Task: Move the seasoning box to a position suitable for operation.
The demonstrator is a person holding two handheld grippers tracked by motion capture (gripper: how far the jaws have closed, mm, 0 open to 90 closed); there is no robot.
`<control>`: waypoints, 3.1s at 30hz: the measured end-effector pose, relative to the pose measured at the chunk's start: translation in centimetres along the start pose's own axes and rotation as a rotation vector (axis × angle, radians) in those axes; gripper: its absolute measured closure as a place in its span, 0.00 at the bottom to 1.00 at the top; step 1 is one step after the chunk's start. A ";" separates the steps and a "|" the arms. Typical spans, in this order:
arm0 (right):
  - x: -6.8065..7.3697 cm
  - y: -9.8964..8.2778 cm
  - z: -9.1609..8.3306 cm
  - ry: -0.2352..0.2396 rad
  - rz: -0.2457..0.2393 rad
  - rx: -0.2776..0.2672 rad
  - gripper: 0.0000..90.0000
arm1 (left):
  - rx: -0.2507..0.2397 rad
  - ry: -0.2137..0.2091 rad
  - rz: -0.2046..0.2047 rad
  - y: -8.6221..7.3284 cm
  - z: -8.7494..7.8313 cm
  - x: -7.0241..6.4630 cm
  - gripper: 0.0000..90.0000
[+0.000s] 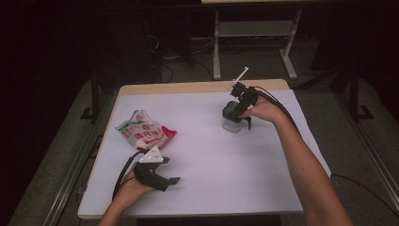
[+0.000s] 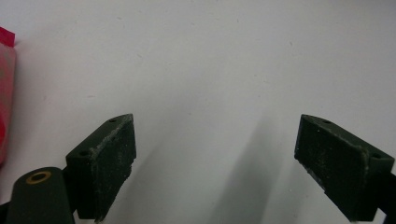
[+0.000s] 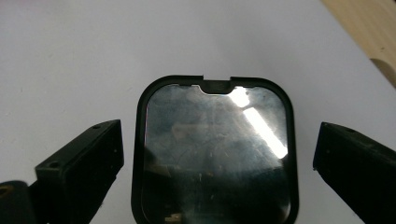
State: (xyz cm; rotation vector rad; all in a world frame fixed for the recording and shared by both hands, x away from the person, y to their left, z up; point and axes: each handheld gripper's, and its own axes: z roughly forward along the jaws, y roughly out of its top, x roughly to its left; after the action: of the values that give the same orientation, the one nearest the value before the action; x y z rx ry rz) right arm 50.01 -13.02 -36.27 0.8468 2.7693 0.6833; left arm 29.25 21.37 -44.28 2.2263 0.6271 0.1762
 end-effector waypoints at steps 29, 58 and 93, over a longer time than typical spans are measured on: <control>-0.4 -0.1 3.2 0.043 -0.021 0.099 0.14 | -0.001 -0.011 -0.004 -0.1 0.2 0.0 0.14; -0.4 -0.3 2.1 0.075 0.014 0.091 0.17 | -0.003 -0.020 -0.001 0.0 0.3 -0.1 0.14; 8.2 -3.6 -3.7 0.108 -0.128 0.003 0.17 | 0.004 -0.030 0.004 -0.1 0.4 -0.3 0.14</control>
State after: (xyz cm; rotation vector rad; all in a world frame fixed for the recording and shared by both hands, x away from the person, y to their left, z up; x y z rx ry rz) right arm 40.45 -12.43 -34.89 0.6442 2.8900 0.7224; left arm 29.08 21.01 -44.60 2.2296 0.6076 0.1439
